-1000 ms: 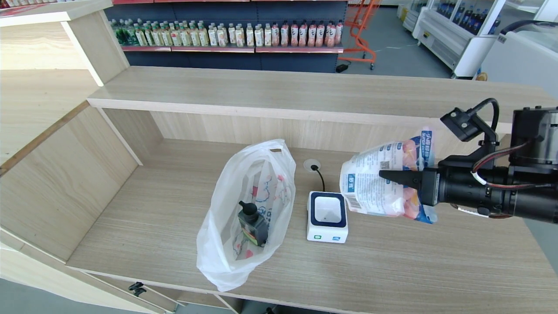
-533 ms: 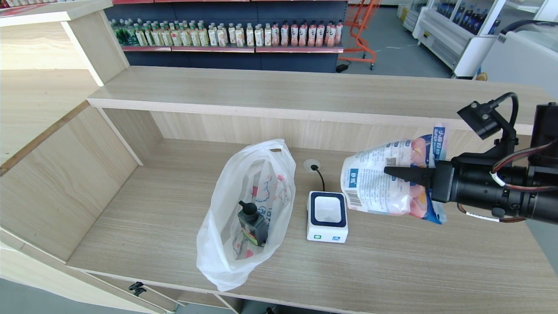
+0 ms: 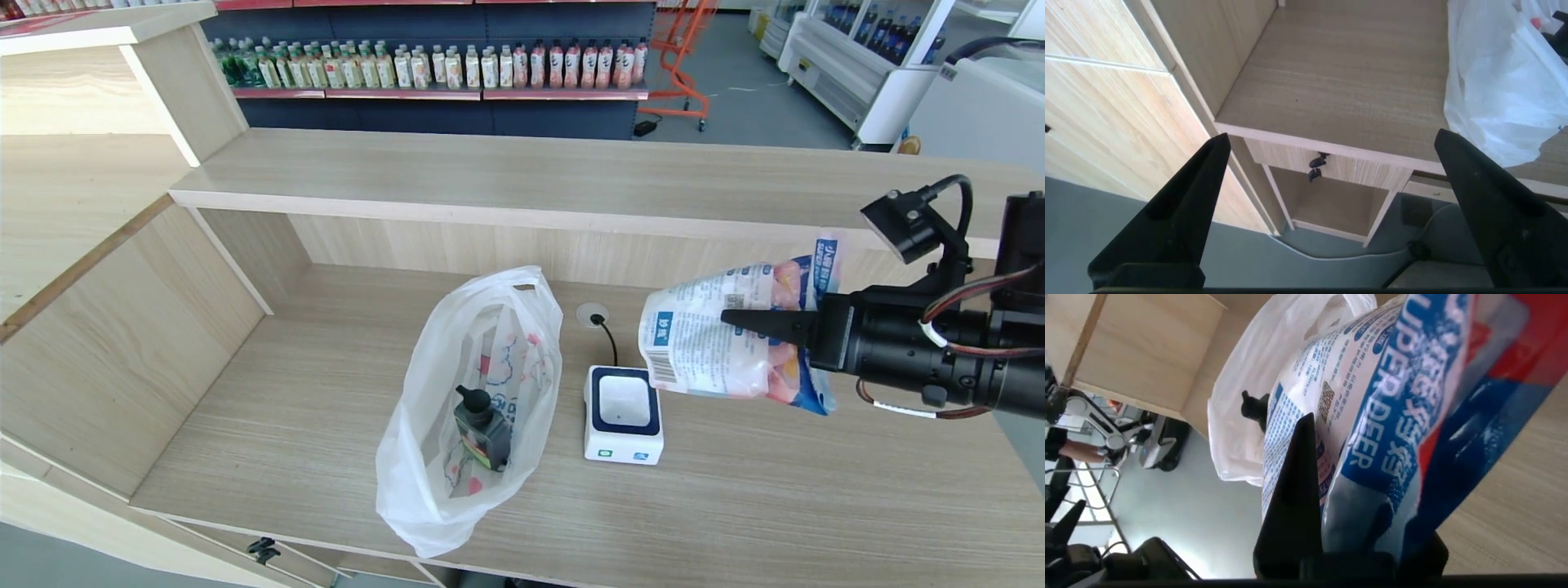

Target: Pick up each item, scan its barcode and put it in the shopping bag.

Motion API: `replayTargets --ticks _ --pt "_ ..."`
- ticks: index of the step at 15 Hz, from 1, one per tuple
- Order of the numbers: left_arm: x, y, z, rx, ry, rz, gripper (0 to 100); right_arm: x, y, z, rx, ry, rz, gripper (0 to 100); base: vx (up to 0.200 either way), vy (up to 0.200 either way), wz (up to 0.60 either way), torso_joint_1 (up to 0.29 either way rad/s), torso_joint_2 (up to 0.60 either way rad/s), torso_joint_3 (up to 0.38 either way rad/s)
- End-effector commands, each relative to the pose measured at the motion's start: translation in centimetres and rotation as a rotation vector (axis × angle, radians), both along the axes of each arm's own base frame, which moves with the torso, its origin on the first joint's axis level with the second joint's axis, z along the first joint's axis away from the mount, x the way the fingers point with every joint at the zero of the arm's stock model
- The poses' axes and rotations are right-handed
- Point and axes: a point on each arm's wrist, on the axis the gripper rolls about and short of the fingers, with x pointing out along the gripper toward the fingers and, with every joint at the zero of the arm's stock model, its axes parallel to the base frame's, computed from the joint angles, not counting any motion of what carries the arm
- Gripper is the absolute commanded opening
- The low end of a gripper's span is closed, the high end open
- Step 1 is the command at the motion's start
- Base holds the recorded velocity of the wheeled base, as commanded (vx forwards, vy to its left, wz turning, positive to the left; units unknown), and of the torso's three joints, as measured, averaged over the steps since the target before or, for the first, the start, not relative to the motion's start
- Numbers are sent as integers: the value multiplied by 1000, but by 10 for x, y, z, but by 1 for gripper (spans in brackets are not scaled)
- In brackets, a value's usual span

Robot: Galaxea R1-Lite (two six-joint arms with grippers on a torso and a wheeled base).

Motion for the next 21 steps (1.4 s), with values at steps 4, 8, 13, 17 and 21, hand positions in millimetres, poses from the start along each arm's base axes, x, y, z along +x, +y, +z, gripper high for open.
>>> replayTargets --ticks 4,8,13,17,21 --pt "0 0 0 -5 -1 -1 100 25 10 -21 -27 82 -7 0 0 100 0 11 6 -2" --pt "0 0 0 -5 -1 0 100 62 35 -48 -118 135 -128 0 0 0 0 0 0 0" --pt "0 0 0 -5 -1 0 100 82 77 -59 -131 141 -43 0 0 0 0 0 0 0" --pt "0 0 0 -5 -1 0 100 103 104 -93 -116 101 -2 0 0 0 0 0 0 0" --pt "0 0 0 -5 -1 0 100 123 117 -109 -167 37 24 0 0 0 0 0 0 0"
